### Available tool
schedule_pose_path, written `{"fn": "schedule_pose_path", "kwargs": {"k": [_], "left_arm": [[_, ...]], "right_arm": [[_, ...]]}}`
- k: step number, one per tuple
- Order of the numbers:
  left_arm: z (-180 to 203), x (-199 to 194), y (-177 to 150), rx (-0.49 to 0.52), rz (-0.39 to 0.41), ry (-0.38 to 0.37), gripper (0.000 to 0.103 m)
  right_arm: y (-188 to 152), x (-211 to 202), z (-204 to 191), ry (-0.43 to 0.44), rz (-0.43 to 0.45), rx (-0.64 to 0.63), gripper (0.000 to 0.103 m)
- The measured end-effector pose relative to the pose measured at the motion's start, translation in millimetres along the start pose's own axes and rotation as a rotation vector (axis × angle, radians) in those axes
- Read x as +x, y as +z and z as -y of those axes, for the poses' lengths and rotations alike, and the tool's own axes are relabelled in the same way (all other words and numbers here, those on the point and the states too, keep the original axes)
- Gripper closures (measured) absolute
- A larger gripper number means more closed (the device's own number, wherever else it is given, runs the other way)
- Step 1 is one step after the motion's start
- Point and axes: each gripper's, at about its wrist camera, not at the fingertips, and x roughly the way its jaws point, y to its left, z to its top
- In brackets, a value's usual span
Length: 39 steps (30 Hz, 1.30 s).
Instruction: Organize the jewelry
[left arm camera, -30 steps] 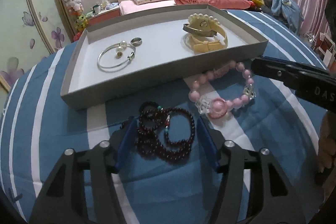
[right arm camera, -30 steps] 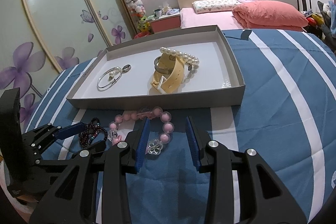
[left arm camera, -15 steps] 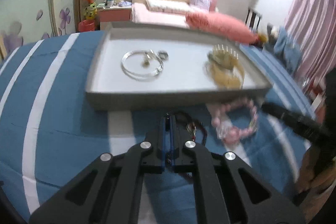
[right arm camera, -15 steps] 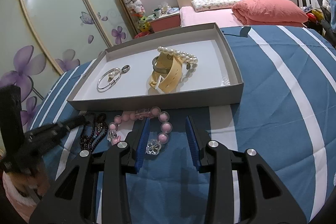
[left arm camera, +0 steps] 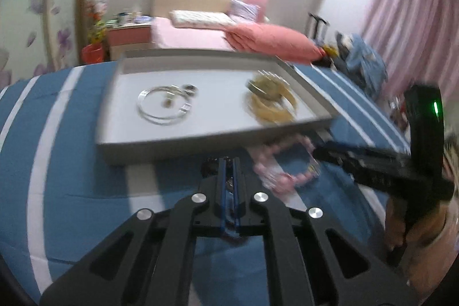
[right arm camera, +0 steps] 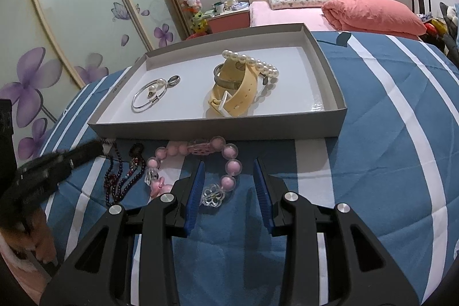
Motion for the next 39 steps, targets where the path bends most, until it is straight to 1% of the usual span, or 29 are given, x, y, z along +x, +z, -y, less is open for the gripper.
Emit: {"fn": "schedule_pose_path", "kwargs": {"k": [2,3,4,6,9,10,11,12,13,14,15,17,19,20,22,26,32,34,35,36,39], "left_arm": [[10.4,6.0,-4.6,0.047,-0.034,0.020,0.081],[13.6,8.2,-6.2,0.061,-0.046,0.039,0.064],[14.9,10.6,-7.7,0.069,-0.052,0.056,0.053],[18.2,18.1,-10.2,0.094,-0.082,0.094,0.050],[22.8,30.2,-14.1,0.122,-0.138,0.120,0.048],[28.8,33.5,-14.7,0.156,-0.143,0.146,0.048],[32.7,36.8,-15.1,0.178,-0.152,0.162,0.051],[37.5,40.5,-14.6,0.203,-0.154,0.176,0.065],[37.4,41.7,-13.8,0.197,-0.156,0.165,0.080],[36.3,43.4,-12.4,0.188,-0.151,0.185,0.089],[32.4,46.8,-11.7,0.178,-0.155,0.202,0.094],[27.6,46.0,-9.4,0.157,-0.152,0.181,0.094],[26.3,45.1,-7.9,0.150,-0.149,0.177,0.095],[25.2,44.0,-7.1,0.138,-0.146,0.167,0.099],[17.8,39.8,-6.1,0.104,-0.128,0.152,0.099],[8.9,30.9,-6.5,0.070,-0.104,0.142,0.099],[-0.1,20.0,-5.8,0.037,-0.080,0.140,0.099],[-2.6,17.0,-5.6,0.025,-0.075,0.135,0.098],[-3.0,15.8,-5.8,0.022,-0.073,0.133,0.099],[-3.6,13.9,-6.2,0.020,-0.069,0.135,0.099],[-4.6,9.1,-6.7,0.009,-0.057,0.125,0.098]], "right_arm": [[0.2,-1.3,1.7,0.004,0.004,0.008,0.066],[0.7,-1.7,2.5,0.007,0.005,0.010,0.066],[0.9,-1.8,3.0,0.010,0.006,0.012,0.066],[1.2,-1.6,3.9,0.018,0.007,0.015,0.066],[1.4,-1.8,5.9,0.028,0.008,0.021,0.066],[1.5,-2.3,6.9,0.032,0.010,0.025,0.066],[1.8,-2.8,8.1,0.035,0.012,0.030,0.066],[2.4,-3.2,9.9,0.039,0.014,0.038,0.066],[3.0,-3.3,11.3,0.042,0.015,0.043,0.066],[3.4,-3.4,12.8,0.043,0.016,0.050,0.066],[3.7,-3.6,14.9,0.047,0.016,0.060,0.066],[4.5,-4.0,17.4,0.050,0.016,0.072,0.066],[5.0,-3.1,18.8,0.050,0.012,0.080,0.066],[4.8,-2.9,18.6,0.050,0.010,0.079,0.066],[4.6,-3.9,16.9,0.050,0.009,0.072,0.066],[5.5,-3.6,11.4,0.045,0.000,0.042,0.066],[7.2,7.7,-1.8,-0.002,-0.049,-0.027,0.067],[9.5,14.4,-3.1,-0.026,-0.070,-0.040,0.071],[10.1,18.2,-3.6,-0.036,-0.083,-0.046,0.082],[9.5,20.6,-3.8,-0.041,-0.094,-0.051,0.086],[6.2,16.6,-7.5,-0.049,-0.076,-0.076,0.089]]}}
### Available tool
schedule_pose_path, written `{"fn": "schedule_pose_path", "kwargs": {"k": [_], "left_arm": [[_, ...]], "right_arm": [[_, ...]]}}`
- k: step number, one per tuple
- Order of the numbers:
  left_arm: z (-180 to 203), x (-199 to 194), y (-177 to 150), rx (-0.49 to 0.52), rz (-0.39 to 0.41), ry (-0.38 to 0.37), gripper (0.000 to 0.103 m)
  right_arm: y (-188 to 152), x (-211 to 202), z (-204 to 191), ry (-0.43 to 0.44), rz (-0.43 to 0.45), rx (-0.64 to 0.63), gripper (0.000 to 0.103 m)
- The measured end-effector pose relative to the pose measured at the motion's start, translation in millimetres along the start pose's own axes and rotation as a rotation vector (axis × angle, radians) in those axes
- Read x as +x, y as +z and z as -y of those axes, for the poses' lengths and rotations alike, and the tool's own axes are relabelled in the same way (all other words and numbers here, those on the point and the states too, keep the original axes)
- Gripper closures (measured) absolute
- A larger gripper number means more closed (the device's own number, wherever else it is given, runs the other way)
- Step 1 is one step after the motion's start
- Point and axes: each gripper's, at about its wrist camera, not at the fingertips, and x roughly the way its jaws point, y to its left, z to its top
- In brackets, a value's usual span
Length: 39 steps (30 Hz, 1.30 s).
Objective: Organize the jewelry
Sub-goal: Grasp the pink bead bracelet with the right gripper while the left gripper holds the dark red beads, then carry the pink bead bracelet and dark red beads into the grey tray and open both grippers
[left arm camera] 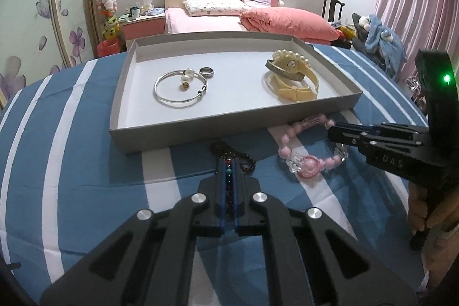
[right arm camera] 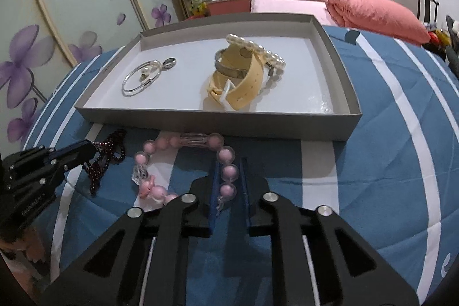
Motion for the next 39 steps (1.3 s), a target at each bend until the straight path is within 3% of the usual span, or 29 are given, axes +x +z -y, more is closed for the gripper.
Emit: {"fn": "schedule_pose_path", "kwargs": {"k": [13,29,39], "left_arm": [[3.9,-26.6,-1.7,-0.034,0.073,-0.027,0.098],[6.0,-57.3,7.2,-0.063,0.188,-0.034,0.098],[-1.4,-84.3,22.3,-0.105,0.298,-0.041,0.098]], "right_arm": [[-1.1,-61.6,-23.1,0.014,0.217,-0.066,0.089],[4.6,-82.0,-33.0,0.021,0.309,-0.069,0.089],[13.0,-104.4,-31.0,0.025,0.418,-0.046,0.089]]}}
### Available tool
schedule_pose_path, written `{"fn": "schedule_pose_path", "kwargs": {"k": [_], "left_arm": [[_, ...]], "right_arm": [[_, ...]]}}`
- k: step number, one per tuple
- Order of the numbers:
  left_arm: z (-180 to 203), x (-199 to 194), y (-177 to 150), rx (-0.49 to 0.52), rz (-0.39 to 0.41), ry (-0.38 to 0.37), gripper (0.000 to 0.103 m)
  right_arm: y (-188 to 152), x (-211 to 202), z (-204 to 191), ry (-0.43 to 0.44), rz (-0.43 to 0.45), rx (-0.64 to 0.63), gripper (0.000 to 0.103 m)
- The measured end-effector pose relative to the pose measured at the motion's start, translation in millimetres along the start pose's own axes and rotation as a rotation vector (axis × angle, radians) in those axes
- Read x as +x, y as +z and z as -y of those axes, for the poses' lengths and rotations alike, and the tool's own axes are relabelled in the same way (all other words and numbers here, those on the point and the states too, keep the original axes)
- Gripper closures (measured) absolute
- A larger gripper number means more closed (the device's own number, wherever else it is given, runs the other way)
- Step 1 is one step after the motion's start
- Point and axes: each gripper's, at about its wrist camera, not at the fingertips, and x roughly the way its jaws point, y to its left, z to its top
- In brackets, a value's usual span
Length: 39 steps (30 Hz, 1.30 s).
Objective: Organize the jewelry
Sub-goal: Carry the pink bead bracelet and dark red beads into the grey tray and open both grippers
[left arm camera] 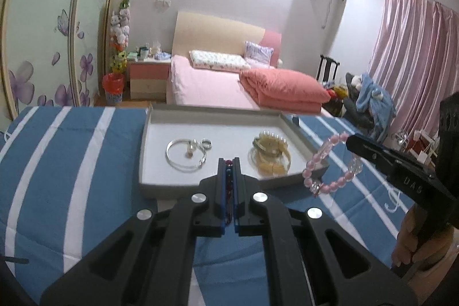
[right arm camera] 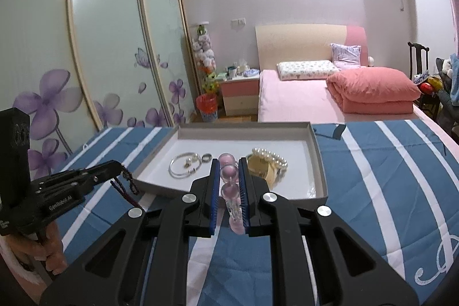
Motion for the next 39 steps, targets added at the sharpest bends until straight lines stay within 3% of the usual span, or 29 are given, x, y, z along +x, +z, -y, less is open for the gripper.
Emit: {"fn": "schedule_pose_path", "kwargs": {"k": [19,39], "left_arm": [[28.0,-34.6,61.9,0.045,0.203,-0.004,0.098],[1.1,46.1,90.3,0.013,0.190,0.062,0.098]], "right_arm": [[38.6,-4.8,-3.1,0.014,0.141,-0.007,0.089],[40.0,59.6,6.1,0.000,0.118,0.023,0.089]]}}
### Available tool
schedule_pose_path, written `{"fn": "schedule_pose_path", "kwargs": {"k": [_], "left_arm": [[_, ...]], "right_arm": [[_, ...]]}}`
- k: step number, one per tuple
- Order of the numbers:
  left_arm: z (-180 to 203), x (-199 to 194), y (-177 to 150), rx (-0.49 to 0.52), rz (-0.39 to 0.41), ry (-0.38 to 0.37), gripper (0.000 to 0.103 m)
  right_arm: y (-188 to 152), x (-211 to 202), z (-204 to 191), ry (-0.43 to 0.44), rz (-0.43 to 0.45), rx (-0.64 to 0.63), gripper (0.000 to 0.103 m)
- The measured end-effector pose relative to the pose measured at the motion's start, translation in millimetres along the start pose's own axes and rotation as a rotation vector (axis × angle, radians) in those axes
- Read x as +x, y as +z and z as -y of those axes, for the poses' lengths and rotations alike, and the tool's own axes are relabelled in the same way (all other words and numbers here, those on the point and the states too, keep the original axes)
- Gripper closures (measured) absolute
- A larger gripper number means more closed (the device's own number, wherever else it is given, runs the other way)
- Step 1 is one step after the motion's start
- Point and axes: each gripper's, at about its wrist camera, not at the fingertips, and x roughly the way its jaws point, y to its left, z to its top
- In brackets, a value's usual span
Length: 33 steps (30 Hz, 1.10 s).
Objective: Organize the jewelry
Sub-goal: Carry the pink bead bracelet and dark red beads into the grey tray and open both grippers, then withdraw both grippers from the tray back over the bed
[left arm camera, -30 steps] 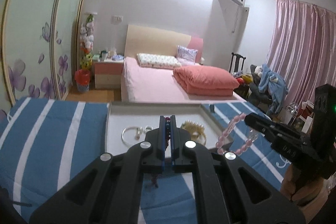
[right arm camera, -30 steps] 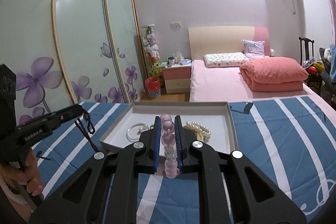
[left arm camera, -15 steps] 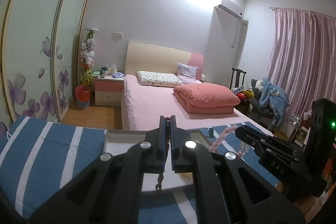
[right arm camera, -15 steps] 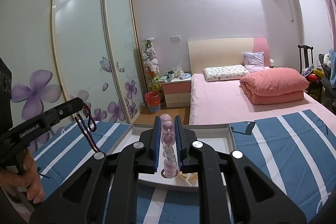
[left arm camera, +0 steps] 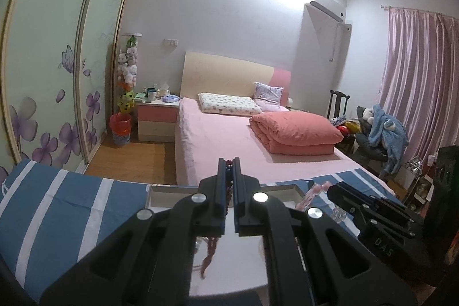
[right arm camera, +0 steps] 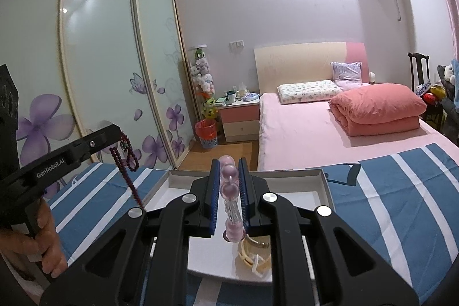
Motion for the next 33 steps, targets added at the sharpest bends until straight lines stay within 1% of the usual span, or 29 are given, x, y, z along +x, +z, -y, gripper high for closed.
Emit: {"fn": "schedule_pose_path", "kwargs": {"k": [6,12,14,15,16,17,18,22,26,30,33], "left_arm": [[-12.6,26.1,-13.9,-0.018,-0.041,0.008,0.098],[-17.8,40.3,-25.8,-0.019,-0.073,0.008,0.098],[-18.2,44.4,-28.3,-0.018,-0.081,0.009,0.096],[-18.3,45.7,-30.1,-0.016,-0.082,0.010,0.094],[-18.4,46.5,-31.3,-0.015,-0.085,0.010,0.091],[-17.9,46.1,-32.8,-0.016,-0.087,0.011,0.085],[-18.7,46.3,-33.9,-0.020,-0.088,0.013,0.080],[-22.1,44.0,-33.1,-0.035,-0.087,0.016,0.078],[-26.2,33.6,-31.6,-0.039,-0.077,0.029,0.074],[-31.6,16.0,-31.1,-0.053,-0.064,0.046,0.069],[-33.5,-2.0,-34.2,-0.058,-0.056,0.056,0.066]], "right_arm": [[-7.9,18.0,-2.3,0.000,-0.026,-0.006,0.089],[-14.0,30.7,-2.0,-0.011,-0.060,-0.012,0.089],[-14.8,32.8,-0.6,-0.026,-0.064,-0.011,0.086],[-14.7,32.6,-0.2,-0.029,-0.064,-0.012,0.073],[-14.1,30.4,0.4,-0.035,-0.061,-0.012,0.062],[-13.7,28.8,1.0,-0.041,-0.049,-0.010,0.046],[-12.7,27.0,0.6,-0.046,-0.034,-0.012,0.045],[-9.6,24.9,-0.9,-0.053,-0.025,-0.020,0.045],[-6.3,21.2,1.1,-0.058,-0.027,-0.018,0.045],[-3.8,10.6,-0.8,-0.059,-0.017,-0.024,0.045],[-5.1,-5.2,-4.8,-0.057,-0.007,-0.036,0.045]]}}
